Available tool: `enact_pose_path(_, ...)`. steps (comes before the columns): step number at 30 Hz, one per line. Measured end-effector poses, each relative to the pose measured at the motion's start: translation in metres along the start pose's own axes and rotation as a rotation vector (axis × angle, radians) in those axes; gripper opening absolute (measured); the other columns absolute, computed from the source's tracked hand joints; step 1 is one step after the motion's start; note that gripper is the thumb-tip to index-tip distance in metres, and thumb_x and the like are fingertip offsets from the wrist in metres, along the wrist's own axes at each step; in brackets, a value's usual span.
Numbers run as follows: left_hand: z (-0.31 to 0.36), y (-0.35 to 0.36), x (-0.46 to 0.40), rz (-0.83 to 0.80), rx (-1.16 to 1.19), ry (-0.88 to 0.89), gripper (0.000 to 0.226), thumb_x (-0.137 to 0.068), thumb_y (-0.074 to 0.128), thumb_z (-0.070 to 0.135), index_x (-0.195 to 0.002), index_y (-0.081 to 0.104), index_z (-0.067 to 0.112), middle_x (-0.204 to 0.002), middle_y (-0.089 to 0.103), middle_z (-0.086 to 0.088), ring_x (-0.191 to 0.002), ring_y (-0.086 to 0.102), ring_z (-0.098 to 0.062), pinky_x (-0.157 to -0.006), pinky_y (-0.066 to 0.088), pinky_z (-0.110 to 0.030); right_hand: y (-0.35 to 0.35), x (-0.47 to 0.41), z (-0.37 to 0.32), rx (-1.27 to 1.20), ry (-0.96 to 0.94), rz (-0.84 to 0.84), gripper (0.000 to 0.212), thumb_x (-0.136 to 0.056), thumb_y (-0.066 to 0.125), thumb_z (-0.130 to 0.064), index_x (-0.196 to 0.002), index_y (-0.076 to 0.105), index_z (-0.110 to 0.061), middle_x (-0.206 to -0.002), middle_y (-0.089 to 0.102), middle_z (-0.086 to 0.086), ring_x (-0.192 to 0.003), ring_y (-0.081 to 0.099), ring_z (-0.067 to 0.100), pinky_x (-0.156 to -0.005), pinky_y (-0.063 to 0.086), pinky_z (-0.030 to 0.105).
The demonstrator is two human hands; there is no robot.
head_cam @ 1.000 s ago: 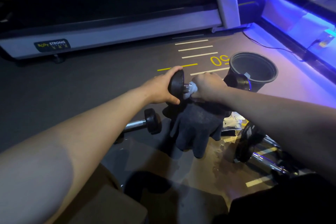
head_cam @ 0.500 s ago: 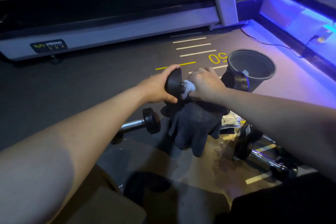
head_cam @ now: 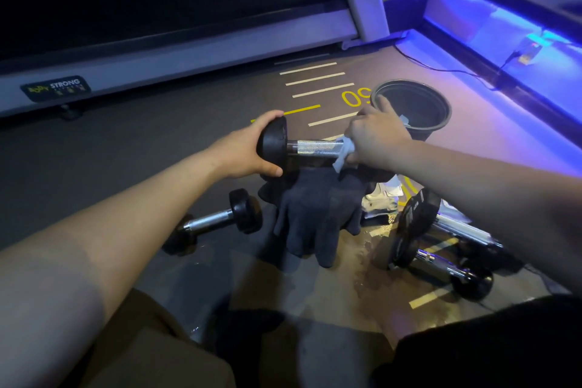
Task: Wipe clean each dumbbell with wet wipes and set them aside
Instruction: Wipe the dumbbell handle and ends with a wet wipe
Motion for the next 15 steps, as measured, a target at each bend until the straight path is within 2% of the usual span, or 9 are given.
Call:
enact_pose_path(3,-0.0005,0.0008,-0.0005,-0.001,0.006,0.000,0.111,-0.068,0.090,0.031,-0.151,0.020,0.047,-0.145,0.051,0.004,-0.126,0.053,-0.024,-0.102,0.042,-0.032,-0.0001,0.0018,0.0048,-0.054,0.009,0.009,0.048,-0.069,0.061,-0.068,-0.093,0.070,-0.027,-0.103,0.067,-0.002,-0.121,0.045,0.024,-0.115,0.014,0.054)
enact_pose_path(8,-0.0015,0.0004,0.0000,0.005,0.009,0.002,0.110,-0.068,0.090,0.029,-0.152,0.020,0.046,-0.144,0.051,0.004,-0.124,0.054,-0.023,-0.099,0.042,-0.029,-0.0053,0.0045,0.0106,-0.134,0.069,-0.011,0.058,-0.061,0.069,-0.072,-0.100,0.071,-0.029,-0.112,0.061,-0.002,-0.118,0.046,0.024,-0.105,0.024,0.045)
enact_pose_path(10,-0.0023,0.0004,0.0002,0.005,0.013,-0.003,0.111,-0.067,0.090,0.030,-0.151,0.020,0.048,-0.144,0.052,0.004,-0.124,0.054,-0.024,-0.103,0.043,-0.033,-0.0057,0.0052,0.0101,-0.160,0.067,-0.021,0.057,-0.061,0.070,-0.072,-0.102,0.071,-0.032,-0.115,0.061,-0.002,-0.119,0.045,0.025,-0.105,0.025,0.045)
enact_pose_path(13,-0.0027,0.0001,0.0008,0.004,0.009,-0.007,0.111,-0.067,0.090,0.032,-0.151,0.019,0.049,-0.145,0.051,0.003,-0.127,0.052,-0.026,-0.106,0.042,-0.038,-0.0057,0.0050,0.0068,-0.143,0.060,-0.022,0.056,-0.061,0.066,-0.074,-0.100,0.072,-0.034,-0.113,0.063,-0.004,-0.126,0.041,0.023,-0.109,0.017,0.052)
enact_pose_path(15,-0.0024,-0.0003,0.0015,0.000,0.001,-0.010,0.110,-0.069,0.089,0.032,-0.151,0.018,0.048,-0.146,0.050,0.002,-0.128,0.052,-0.026,-0.105,0.042,-0.037,-0.0066,0.0047,0.0051,-0.130,0.061,-0.012,0.056,-0.060,0.061,-0.079,-0.094,0.072,-0.036,-0.102,0.066,-0.006,-0.124,0.043,0.021,-0.110,0.012,0.057)
Point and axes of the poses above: each hand's wrist, its own x-axis away from the middle knuckle, its own y-axis out of the palm, z = x × y, the point moved 6 cm from there along -x, towards the middle knuckle
